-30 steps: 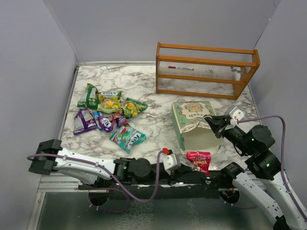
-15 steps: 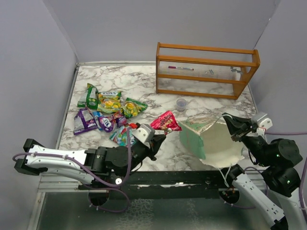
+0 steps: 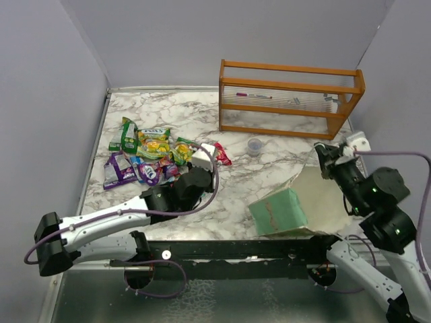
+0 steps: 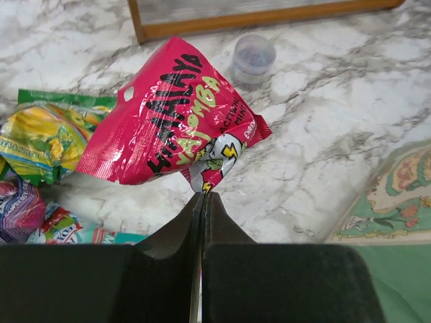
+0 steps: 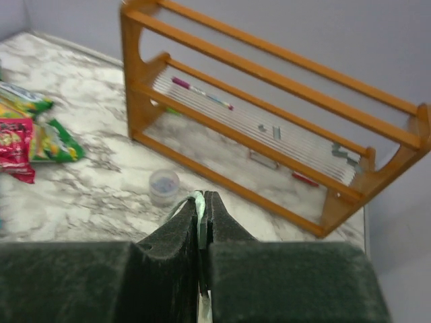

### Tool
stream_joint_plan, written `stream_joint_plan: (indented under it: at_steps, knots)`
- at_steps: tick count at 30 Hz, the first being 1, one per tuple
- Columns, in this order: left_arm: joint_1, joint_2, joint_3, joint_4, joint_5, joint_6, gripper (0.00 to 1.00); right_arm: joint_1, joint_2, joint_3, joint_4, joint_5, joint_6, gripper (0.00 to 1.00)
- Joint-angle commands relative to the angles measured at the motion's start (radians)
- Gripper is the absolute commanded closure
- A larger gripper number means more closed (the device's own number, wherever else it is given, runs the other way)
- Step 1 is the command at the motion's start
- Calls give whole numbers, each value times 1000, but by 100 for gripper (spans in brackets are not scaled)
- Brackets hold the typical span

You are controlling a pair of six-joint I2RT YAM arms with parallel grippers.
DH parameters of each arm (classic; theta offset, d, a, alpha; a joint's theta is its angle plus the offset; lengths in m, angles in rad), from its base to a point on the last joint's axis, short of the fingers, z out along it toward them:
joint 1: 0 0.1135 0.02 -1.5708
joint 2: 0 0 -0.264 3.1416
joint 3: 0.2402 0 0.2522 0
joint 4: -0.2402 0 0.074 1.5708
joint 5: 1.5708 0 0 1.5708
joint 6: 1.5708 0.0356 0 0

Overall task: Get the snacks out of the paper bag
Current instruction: Adjust the paper bag at the center of the board.

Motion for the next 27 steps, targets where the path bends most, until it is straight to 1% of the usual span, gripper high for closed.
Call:
stream_joint_plan:
  at_steps: [1, 4, 10, 15, 18, 20, 24, 27]
  knots:
    - [124, 111, 42, -42, 222, -80, 100, 3, 152, -6, 10, 259, 37, 98]
    - [132, 123, 21, -26, 234, -98, 100, 3, 219, -6, 13, 310, 33, 98]
    - [159, 112, -46, 14, 264, -135, 100, 3, 278, 6, 36, 455, 4, 98]
    - [215, 138, -73, 36, 302, -124, 100, 3, 321, 25, 14, 504, -6, 98]
    - [256, 187, -61, 22, 315, -119, 100, 3, 326, 19, -10, 478, 8, 98]
    - [278, 224, -52, 14, 315, -120, 100, 3, 310, 8, -22, 415, 17, 98]
    - [326, 290, -53, 29, 313, -120, 100, 3, 270, -13, -40, 278, 37, 94]
    - [357, 341, -73, 63, 299, -129, 100, 3, 249, -18, -48, 237, 58, 93]
